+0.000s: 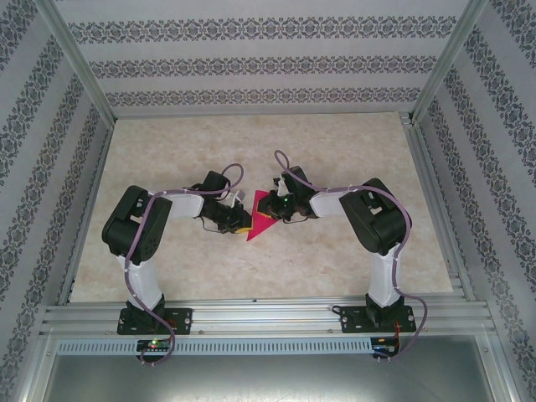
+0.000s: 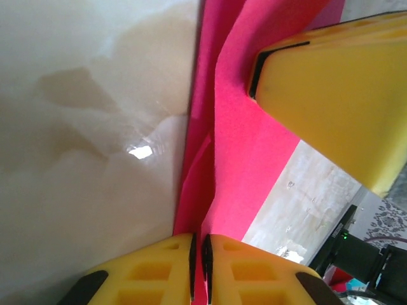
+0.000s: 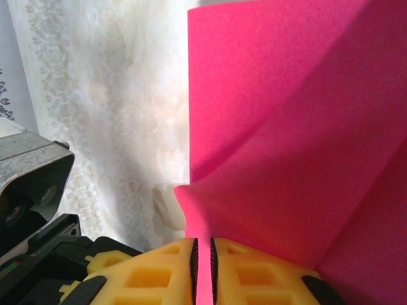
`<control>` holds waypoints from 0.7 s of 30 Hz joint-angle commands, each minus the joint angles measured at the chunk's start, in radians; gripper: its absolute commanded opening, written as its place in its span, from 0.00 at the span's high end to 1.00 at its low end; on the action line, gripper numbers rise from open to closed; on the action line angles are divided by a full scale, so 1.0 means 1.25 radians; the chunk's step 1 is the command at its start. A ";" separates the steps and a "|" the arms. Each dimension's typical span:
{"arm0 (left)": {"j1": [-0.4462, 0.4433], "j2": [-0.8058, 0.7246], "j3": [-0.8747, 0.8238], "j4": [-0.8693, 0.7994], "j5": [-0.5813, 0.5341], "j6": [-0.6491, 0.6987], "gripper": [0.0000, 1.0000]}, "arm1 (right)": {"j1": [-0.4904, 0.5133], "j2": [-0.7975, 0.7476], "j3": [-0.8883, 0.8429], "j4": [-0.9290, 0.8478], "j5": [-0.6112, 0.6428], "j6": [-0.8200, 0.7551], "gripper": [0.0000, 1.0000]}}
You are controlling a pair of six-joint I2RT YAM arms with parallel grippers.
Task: Fold a paper plane with a square sheet of paper (pick it up from the middle)
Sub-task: Fourth fold the wing at the center of the table.
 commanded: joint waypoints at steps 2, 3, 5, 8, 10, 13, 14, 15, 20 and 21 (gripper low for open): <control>-0.020 -0.004 0.000 -0.085 -0.061 0.027 0.82 | 0.004 0.038 -0.004 -0.058 0.028 -0.019 0.83; -0.023 -0.004 0.001 -0.086 -0.063 0.028 0.83 | 0.004 0.037 -0.005 -0.058 0.027 -0.018 0.83; -0.025 -0.003 0.007 -0.103 -0.080 0.030 0.87 | 0.004 0.039 -0.004 -0.059 0.029 -0.019 0.83; -0.027 -0.003 0.005 -0.118 -0.096 0.038 0.93 | 0.003 0.041 -0.005 -0.061 0.032 -0.019 0.83; -0.027 -0.003 0.001 -0.124 -0.099 0.037 0.95 | 0.004 0.044 -0.007 -0.062 0.032 -0.017 0.83; -0.029 0.000 -0.006 -0.133 -0.108 0.036 0.98 | 0.005 0.048 -0.006 -0.063 0.033 -0.017 0.83; -0.028 0.000 -0.008 -0.136 -0.107 0.039 0.98 | 0.005 0.050 -0.006 -0.066 0.034 -0.017 0.83; -0.029 -0.003 -0.012 -0.135 -0.106 0.041 0.97 | 0.005 0.052 -0.005 -0.068 0.036 -0.018 0.83; -0.030 -0.040 -0.027 -0.136 -0.102 0.048 0.88 | 0.005 0.056 -0.006 -0.075 0.039 -0.021 0.83; -0.031 -0.045 -0.023 -0.147 -0.104 0.054 0.86 | 0.005 0.056 -0.006 -0.076 0.040 -0.023 0.83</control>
